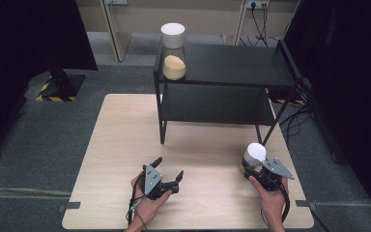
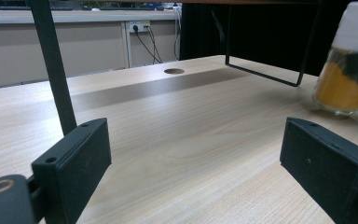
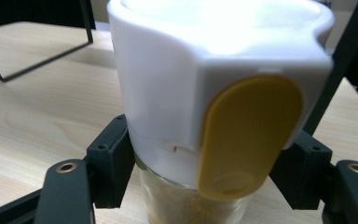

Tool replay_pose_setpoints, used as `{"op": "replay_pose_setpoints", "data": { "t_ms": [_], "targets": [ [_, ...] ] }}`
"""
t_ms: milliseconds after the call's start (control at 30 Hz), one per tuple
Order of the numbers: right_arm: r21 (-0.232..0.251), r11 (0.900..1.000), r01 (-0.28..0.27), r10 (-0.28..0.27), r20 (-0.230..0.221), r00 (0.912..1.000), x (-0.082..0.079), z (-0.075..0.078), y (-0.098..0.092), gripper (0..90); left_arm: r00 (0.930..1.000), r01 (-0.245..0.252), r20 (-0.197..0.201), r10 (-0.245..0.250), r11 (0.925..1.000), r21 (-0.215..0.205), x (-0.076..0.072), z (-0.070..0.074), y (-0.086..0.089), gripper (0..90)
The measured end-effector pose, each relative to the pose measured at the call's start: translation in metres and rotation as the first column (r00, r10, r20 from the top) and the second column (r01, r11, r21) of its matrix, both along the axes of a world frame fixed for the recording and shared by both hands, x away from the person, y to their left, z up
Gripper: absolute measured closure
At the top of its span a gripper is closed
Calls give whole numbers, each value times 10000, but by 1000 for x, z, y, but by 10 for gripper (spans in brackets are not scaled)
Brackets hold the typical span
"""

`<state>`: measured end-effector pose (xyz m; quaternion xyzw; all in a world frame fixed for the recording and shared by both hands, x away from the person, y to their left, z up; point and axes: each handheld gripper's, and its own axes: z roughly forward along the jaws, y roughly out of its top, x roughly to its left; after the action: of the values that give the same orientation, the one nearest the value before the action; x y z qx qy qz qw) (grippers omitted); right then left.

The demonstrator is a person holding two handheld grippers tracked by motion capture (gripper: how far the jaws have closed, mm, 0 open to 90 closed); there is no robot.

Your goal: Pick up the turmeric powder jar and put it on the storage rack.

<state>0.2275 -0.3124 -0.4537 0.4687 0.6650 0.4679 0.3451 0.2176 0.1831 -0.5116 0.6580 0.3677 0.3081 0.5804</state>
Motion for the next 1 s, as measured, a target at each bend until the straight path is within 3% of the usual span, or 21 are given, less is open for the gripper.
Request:
{"op": "replay_pose_setpoints", "data": {
  "t_ms": [233,467,1000],
  "targets": [
    [208,9998,68,-81,656,9978,-15,11,1,307,10000,-25,-7,25,10000,-23,0,0,0,83],
    [403,9991,102,-159,1444,9894,-26,30,3,307,10000,-41,-1,41,10000,-9,0,0,0,82],
    [596,9981,176,-322,2520,9672,-26,76,9,308,10000,-63,4,63,10000,-27,-1,0,-1,83]
  ]
}}
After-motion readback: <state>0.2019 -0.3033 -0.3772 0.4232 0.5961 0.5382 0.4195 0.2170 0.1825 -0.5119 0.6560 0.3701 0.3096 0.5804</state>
